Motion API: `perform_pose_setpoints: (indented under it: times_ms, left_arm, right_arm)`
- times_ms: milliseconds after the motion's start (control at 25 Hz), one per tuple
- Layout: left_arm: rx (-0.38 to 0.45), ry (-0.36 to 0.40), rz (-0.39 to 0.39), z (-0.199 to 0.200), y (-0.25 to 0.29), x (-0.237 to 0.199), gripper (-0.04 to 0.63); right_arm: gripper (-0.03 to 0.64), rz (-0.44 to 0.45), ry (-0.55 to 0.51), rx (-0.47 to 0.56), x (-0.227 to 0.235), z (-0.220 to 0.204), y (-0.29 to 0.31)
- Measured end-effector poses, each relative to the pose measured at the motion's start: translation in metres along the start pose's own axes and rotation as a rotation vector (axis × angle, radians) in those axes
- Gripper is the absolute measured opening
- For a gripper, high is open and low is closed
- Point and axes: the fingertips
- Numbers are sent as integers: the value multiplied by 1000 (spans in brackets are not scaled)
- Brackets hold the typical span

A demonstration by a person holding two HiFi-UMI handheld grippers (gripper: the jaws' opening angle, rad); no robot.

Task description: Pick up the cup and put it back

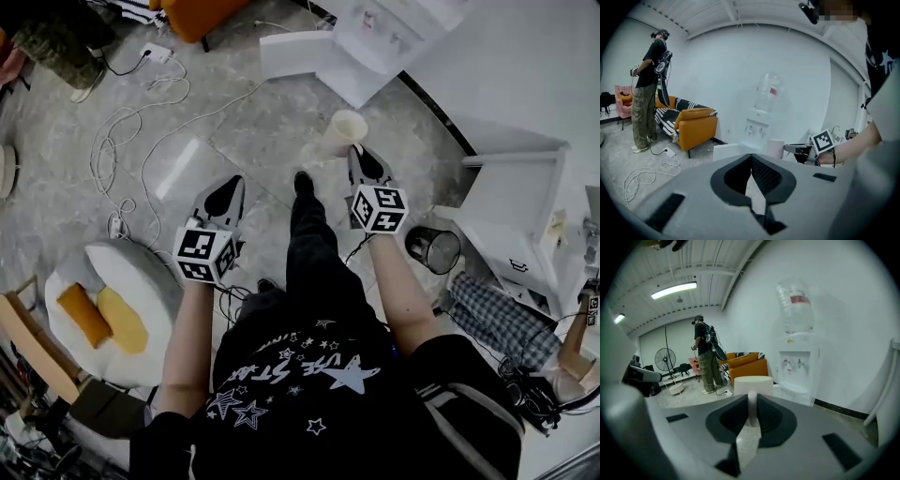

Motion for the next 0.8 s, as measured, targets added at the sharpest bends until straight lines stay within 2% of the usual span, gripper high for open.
perform_pose_setpoints:
  times_ms: [200, 360, 480, 640, 720, 800]
  left_arm:
    - [-19, -21, 13, 2, 118, -27, 11]
    - [-35, -46, 8, -9, 194, -42, 11]
    - [-70, -35, 1, -36, 241, -60, 11]
    - [-109, -43, -28, -85, 280, -92, 11]
    - [-117, -53, -62, -113, 300, -109, 11]
    - [-132, -29, -122, -143, 322, -120, 11]
  right_arm:
    - [43, -6, -13, -86, 67, -15, 104]
    - [43, 2, 12, -165, 98, -49, 168]
    - [44, -16, 48, -199, 119, -86, 214]
    - [44, -98, 79, -204, 145, -140, 262]
    - [43, -158, 107, -178, 162, -163, 284]
    - [44, -217, 114, -149, 183, -184, 299]
Point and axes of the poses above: the fingertips, and each gripper's own axes: y forward along the fingers, x to its right, z out of its top, and after that the axes turned 7 degrees about x, right-handed
